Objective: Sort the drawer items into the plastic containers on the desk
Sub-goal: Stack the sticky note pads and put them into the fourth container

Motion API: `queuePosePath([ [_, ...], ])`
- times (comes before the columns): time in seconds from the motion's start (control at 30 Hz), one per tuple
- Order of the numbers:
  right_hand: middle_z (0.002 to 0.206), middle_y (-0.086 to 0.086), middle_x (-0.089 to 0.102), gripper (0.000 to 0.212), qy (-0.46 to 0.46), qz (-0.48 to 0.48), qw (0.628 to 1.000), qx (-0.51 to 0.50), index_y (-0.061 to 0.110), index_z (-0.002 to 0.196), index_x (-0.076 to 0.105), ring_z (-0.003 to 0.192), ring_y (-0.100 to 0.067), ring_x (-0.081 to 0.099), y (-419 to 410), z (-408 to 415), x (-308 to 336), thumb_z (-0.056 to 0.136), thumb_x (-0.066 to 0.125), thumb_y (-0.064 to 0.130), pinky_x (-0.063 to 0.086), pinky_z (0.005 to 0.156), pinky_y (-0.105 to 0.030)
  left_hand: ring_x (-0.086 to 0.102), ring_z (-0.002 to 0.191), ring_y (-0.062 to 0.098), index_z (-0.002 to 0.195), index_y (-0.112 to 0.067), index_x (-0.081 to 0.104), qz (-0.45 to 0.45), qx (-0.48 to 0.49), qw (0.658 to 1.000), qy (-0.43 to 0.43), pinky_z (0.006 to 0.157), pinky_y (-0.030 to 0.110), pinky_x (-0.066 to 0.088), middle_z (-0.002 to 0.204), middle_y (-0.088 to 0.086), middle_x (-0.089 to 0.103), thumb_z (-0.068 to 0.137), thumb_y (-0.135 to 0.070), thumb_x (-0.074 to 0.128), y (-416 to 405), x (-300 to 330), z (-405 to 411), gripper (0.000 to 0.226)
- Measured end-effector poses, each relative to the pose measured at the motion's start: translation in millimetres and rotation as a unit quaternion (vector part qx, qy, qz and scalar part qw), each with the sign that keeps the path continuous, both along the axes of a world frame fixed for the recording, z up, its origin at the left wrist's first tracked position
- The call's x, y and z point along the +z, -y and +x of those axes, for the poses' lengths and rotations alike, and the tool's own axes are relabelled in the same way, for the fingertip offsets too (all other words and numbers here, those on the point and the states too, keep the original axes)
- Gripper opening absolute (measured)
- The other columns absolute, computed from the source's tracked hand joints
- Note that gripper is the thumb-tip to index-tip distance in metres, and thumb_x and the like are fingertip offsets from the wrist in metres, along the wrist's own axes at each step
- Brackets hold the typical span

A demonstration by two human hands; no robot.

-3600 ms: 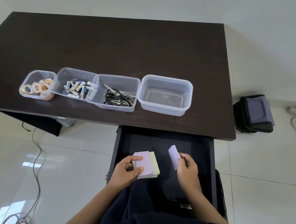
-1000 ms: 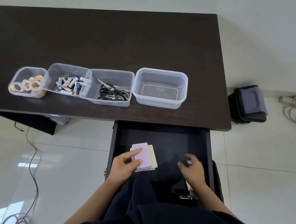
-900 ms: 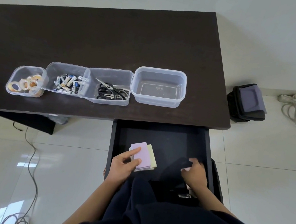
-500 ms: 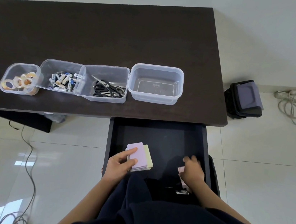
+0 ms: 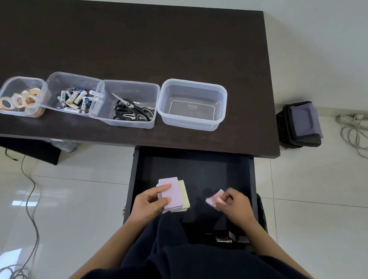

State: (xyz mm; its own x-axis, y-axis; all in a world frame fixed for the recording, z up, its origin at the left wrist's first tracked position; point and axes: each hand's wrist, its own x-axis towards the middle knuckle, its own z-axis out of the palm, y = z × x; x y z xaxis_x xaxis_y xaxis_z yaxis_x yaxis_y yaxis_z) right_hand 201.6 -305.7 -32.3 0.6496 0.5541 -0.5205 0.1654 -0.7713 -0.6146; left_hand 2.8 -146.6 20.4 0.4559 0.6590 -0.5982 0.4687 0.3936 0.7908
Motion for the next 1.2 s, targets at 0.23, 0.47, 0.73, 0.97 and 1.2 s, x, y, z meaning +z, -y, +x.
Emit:
queuePosePath([
  [0.23,0.091,-0.014,0.062,0.051,-0.117,0.177,0.956,-0.203,0.022,0.117,0.049,0.084,-0.021,0.064,-34.2,-3.4,37.3,0.075,0.077,0.012,0.06,0.064,-0.033,0.056,0.052,-0.002,0.112,-0.014,0.066,-0.002,-0.007,1.0,0.015,0.048,0.009,0.042,0.099,0.012,0.065,0.082,0.006,0.064,-0.9,-0.9,7.0,0.036],
  [0.47,0.102,-0.011,0.067,0.016,-0.252,0.249,0.895,-0.27,0.009,0.094,0.06,0.091,-0.023,0.069,-67.1,-32.6,70.8,0.082,0.07,0.007,0.061,0.068,-0.031,0.063,0.091,0.02,0.111,-0.024,0.065,0.007,-0.034,0.998,0.048,0.069,0.023,0.055,0.113,0.01,0.065,0.082,0.0,0.067,-0.9,-4.0,9.0,0.038],
  [0.73,0.08,-0.009,0.069,0.022,-0.139,0.176,0.955,-0.195,0.01,0.074,0.061,0.078,-0.025,0.069,-70.8,-50.7,60.7,0.068,0.081,0.018,0.059,0.071,-0.044,0.059,0.091,0.028,0.11,-0.037,0.066,-0.069,-0.003,0.992,0.109,0.088,0.049,0.047,0.095,0.006,0.072,0.081,-0.006,0.07,-4.7,-5.7,9.3,0.044],
  [0.97,0.079,-0.005,0.066,0.022,-0.114,0.18,0.971,-0.113,0.012,0.073,0.062,0.076,-0.019,0.065,-66.5,-44.1,68.1,0.069,0.081,0.022,0.053,0.065,-0.029,0.063,0.102,0.026,0.13,-0.027,0.052,-0.05,-0.034,0.991,0.122,0.086,0.042,0.051,0.114,0.008,0.069,0.075,-0.019,0.075,-6.8,0.5,10.2,0.06],
  [1.2,0.141,0.012,0.035,0.074,-0.235,0.2,0.951,-0.004,0.046,0.142,0.023,0.13,-0.004,0.035,-62.7,-41.5,71.9,0.086,0.066,0.025,0.039,0.104,-0.029,0.061,0.112,0.02,0.12,-0.035,0.058,-0.035,-0.061,0.984,0.164,0.089,0.042,0.052,0.127,0.006,0.062,0.071,-0.021,0.07,-8.4,14.4,14.7,0.053],
])
